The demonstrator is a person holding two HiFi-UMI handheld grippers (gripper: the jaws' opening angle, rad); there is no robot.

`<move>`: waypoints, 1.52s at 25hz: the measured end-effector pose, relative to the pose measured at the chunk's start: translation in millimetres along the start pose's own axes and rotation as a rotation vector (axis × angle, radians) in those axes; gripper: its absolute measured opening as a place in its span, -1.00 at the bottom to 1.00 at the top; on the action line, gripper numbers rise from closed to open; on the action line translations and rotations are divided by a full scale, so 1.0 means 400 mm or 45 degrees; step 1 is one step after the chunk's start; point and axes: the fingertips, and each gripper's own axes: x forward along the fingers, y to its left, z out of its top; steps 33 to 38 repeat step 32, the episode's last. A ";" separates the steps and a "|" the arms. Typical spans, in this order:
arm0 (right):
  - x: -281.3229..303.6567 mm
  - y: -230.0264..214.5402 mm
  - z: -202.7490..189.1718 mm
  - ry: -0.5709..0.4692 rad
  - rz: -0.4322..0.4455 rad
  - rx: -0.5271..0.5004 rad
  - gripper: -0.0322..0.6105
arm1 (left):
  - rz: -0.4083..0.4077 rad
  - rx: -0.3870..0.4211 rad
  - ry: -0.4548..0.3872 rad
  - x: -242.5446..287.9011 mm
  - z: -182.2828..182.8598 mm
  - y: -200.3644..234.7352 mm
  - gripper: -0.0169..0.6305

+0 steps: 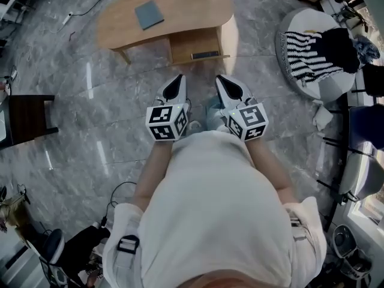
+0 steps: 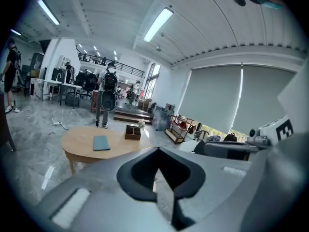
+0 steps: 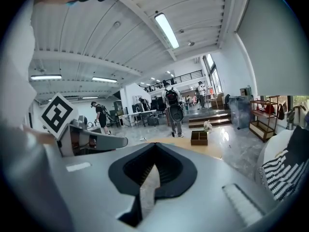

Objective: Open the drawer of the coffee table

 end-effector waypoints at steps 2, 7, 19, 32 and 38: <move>-0.017 0.024 -0.007 -0.008 0.006 0.008 -0.89 | 0.001 -0.003 -0.003 -0.034 -0.012 0.004 -0.95; -0.015 0.077 -0.007 -0.027 0.017 -0.001 -0.90 | 0.002 -0.026 -0.012 -0.078 -0.022 0.033 -0.95; -0.018 0.110 0.010 -0.068 -0.007 -0.003 -0.90 | -0.019 -0.030 -0.025 -0.098 -0.016 0.036 -0.95; -0.011 0.121 0.016 -0.069 0.011 -0.017 -0.90 | -0.023 -0.053 -0.040 -0.106 -0.015 0.038 -0.95; -0.011 0.121 0.016 -0.069 0.011 -0.017 -0.90 | -0.023 -0.053 -0.040 -0.106 -0.015 0.038 -0.95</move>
